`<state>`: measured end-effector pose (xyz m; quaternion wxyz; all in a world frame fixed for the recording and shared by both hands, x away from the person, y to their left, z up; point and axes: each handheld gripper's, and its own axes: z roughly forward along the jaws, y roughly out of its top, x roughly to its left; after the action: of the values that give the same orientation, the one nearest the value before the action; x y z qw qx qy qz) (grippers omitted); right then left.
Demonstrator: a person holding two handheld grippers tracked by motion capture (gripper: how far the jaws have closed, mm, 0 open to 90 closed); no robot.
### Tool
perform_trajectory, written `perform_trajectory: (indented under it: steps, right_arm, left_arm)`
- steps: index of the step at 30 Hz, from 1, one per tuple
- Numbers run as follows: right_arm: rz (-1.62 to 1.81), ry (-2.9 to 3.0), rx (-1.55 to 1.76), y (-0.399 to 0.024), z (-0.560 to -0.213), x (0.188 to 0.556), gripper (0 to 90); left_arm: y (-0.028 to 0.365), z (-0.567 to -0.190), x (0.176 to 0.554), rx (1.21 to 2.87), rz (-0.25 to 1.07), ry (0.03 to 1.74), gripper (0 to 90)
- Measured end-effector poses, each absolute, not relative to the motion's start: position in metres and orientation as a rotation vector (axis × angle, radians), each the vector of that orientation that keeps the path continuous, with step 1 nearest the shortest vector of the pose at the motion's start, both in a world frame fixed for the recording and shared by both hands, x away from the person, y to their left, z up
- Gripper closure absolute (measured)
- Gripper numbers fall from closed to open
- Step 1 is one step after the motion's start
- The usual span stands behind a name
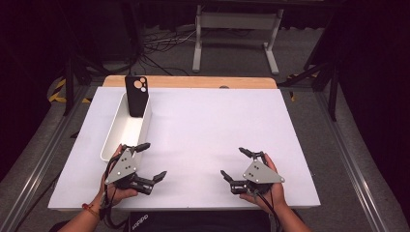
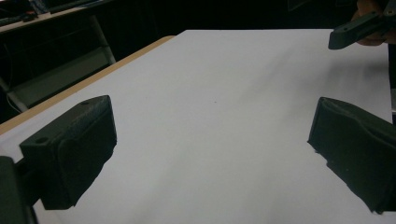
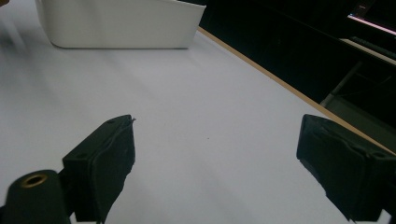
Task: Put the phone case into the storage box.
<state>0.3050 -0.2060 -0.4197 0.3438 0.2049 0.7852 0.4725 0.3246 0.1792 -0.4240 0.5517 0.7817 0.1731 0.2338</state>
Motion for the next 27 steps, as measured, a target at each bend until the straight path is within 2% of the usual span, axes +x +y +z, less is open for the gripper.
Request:
perform_trajectory:
  steps: [27]
  right_arm:
    - [1.239, 2.05, 0.546, -0.2067, -0.4196, 0.3042, 12.7]
  left_arm:
    - [0.1755, -0.4244, 0.3211, 1.859, 0.56, 0.436, 2.7]
